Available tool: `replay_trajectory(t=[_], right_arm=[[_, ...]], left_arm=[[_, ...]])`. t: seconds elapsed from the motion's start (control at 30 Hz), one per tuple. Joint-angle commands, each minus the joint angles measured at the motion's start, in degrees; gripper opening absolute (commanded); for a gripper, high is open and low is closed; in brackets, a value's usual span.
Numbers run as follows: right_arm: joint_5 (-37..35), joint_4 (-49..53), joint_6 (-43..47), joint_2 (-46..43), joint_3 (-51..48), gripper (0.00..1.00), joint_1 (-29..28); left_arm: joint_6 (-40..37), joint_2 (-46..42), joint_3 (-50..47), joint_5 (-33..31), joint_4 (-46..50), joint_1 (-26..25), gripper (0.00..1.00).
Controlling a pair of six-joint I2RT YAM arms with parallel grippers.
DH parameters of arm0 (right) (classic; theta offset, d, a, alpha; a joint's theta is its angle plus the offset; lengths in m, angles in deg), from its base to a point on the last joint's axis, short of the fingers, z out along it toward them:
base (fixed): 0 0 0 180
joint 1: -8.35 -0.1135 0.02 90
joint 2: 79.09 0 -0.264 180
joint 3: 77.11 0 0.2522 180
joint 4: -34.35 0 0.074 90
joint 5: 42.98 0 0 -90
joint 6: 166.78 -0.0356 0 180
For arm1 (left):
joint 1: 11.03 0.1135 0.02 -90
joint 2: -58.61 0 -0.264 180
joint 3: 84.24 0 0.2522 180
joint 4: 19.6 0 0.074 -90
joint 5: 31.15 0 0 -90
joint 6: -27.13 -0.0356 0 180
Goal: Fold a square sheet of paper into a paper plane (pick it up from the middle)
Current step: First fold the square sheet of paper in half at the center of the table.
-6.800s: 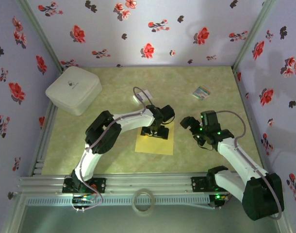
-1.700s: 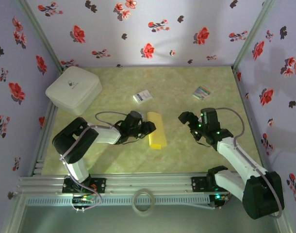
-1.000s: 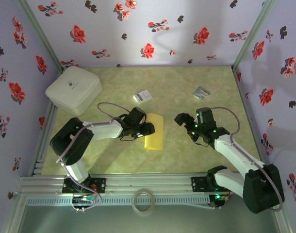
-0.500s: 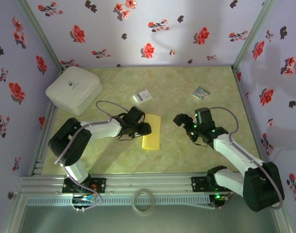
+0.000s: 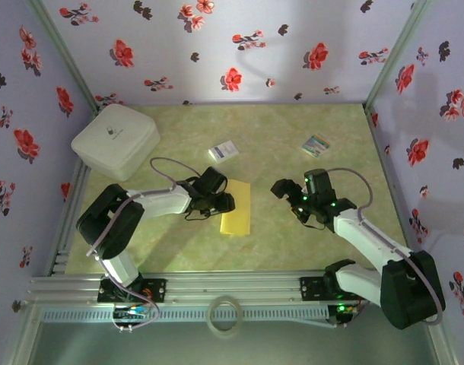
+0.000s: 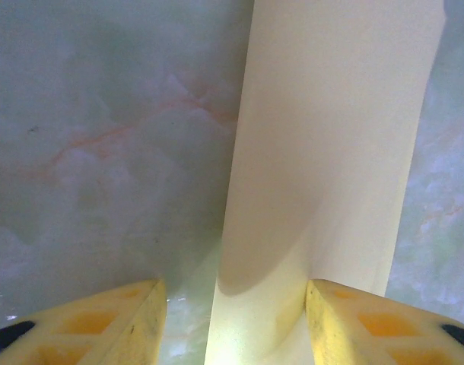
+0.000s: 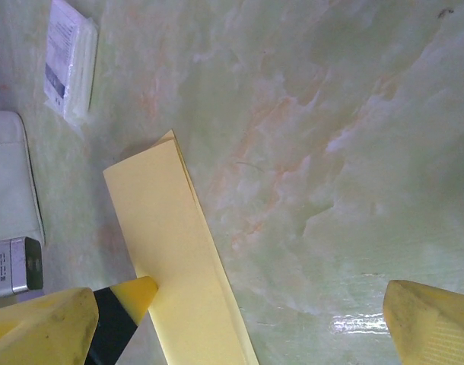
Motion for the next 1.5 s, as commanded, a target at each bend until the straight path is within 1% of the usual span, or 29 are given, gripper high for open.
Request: replay_trajectory(t=[0.0,0.2,0.37,0.57,0.77,0.93,1.2,1.47], right_arm=[[-0.7,-0.5,0.7,0.4,1.7,0.97,-0.4],[-0.7,-0.5,0.6,0.9,1.6,0.97,-0.5],[-0.9,-0.2,0.6,0.8,1.5,0.97,-0.5],[-1.0,0.0,0.6,0.6,1.7,0.97,-0.5],[-1.1,0.3,0.6,0.4,1.7,0.97,-0.5],[-1.2,0.4,0.7,0.3,1.7,0.97,-0.5],[-0.8,0.4,1.0,0.5,1.8,0.98,-0.6],[-0.5,0.7,1.6,1.0,2.2,0.98,-0.8]], left_arm=[[1.3,1.2,1.5,-1.3,2.0,0.5,0.52],[3.8,3.0,2.4,-0.7,2.5,0.5,0.53],[2.4,4.1,3.4,0.0,3.6,0.4,0.52],[-2.5,6.1,5.8,0.3,8.1,0.4,0.53],[-1.3,7.2,6.3,0.0,8.4,0.4,0.55],[0.8,8.2,7.1,-0.2,8.2,0.2,0.54],[-1.4,9.8,9.1,-0.2,10.2,-0.1,0.54],[-2.3,10.4,10.1,-0.7,11.1,-0.4,0.58]])
